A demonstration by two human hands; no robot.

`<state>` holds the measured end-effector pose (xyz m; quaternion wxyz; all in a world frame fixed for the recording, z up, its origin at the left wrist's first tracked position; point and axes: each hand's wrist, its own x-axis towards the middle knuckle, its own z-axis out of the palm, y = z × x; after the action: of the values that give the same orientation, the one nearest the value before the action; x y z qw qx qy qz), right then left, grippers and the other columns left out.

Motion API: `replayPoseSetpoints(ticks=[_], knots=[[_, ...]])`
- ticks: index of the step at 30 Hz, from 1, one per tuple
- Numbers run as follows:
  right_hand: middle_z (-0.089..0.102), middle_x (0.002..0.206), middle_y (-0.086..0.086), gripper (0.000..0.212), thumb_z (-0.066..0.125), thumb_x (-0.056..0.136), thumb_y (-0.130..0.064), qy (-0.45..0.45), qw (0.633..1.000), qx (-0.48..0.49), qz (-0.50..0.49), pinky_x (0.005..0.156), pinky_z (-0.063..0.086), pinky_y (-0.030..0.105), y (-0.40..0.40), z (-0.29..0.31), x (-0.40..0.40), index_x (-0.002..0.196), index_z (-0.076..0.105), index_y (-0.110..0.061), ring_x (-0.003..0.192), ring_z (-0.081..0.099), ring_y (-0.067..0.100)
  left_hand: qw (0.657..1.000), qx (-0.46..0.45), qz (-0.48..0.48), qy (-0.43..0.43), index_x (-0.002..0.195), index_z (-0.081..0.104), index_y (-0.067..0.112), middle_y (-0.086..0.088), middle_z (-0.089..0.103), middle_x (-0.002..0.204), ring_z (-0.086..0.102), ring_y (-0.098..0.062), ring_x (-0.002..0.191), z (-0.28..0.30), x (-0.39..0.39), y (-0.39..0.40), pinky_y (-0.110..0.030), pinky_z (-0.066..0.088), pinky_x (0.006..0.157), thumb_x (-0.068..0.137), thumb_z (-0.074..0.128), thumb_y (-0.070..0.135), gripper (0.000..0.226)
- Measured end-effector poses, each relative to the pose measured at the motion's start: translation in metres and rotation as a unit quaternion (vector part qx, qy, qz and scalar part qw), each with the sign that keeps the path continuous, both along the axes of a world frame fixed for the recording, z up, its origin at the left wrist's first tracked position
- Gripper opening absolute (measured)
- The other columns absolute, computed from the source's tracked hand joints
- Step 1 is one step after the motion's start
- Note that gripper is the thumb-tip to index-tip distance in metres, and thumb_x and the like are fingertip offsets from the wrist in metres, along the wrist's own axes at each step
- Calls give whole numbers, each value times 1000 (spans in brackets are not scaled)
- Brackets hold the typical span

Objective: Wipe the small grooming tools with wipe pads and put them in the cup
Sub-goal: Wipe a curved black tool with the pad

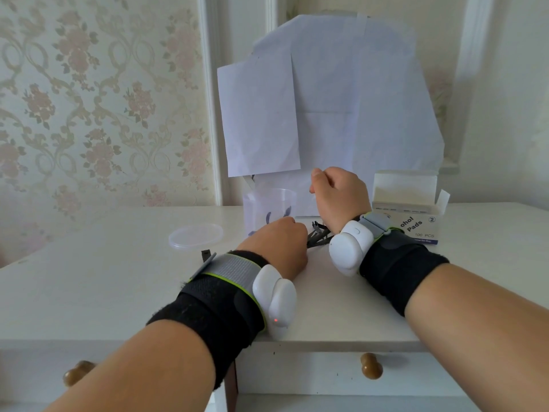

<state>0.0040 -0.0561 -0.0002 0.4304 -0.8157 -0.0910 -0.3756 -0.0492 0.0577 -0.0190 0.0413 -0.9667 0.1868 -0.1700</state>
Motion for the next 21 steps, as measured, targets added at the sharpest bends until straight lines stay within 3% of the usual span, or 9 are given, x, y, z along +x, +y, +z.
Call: replayPoseSetpoints(ticks=[3,5,8,13,17,21], knots=[[63,73,11,35,47,97,-29,12,1000,9,-13,60,40,34,-3,1,3,85,63,0,72,56,28,999,-51,-1,1,109,59,4,-12,58,116,56,-27,110,0,-1,3,-35,47,91,96,42,11,23],[57,68,-1,25,49,95,-26,45,999,0,-13,53,34,27,-6,0,5,84,61,-7,65,50,18,996,-87,2,-5,104,59,4,-12,59,110,57,-28,106,-1,-1,4,-29,44,81,95,44,13,21],[53,70,-9,13,51,93,-24,83,996,-18,-13,52,31,21,-5,-5,9,85,58,-17,67,49,14,991,-134,6,-20,100,60,5,-12,60,106,57,-26,100,-2,-1,7,-29,45,81,93,46,16,20],[53,71,-10,11,52,92,-23,100,994,-43,-4,52,32,20,-3,-6,10,85,58,-18,65,49,10,973,-222,-16,-62,89,58,8,-9,63,98,58,-24,92,-1,-4,10,-34,48,83,90,49,16,12],[53,69,-9,13,51,92,-23,98,994,-57,-1,51,31,21,-2,-6,9,83,57,-17,62,46,5,935,-349,-29,-61,89,60,8,-3,65,86,68,-19,65,2,-6,15,-35,57,66,93,48,18,16],[54,70,-10,18,53,94,-31,72,996,-35,31,54,33,19,1,-3,3,84,58,-17,63,48,3,896,-436,-15,-80,90,56,11,1,62,82,67,-12,52,4,-7,19,-22,54,51,96,47,22,16]])
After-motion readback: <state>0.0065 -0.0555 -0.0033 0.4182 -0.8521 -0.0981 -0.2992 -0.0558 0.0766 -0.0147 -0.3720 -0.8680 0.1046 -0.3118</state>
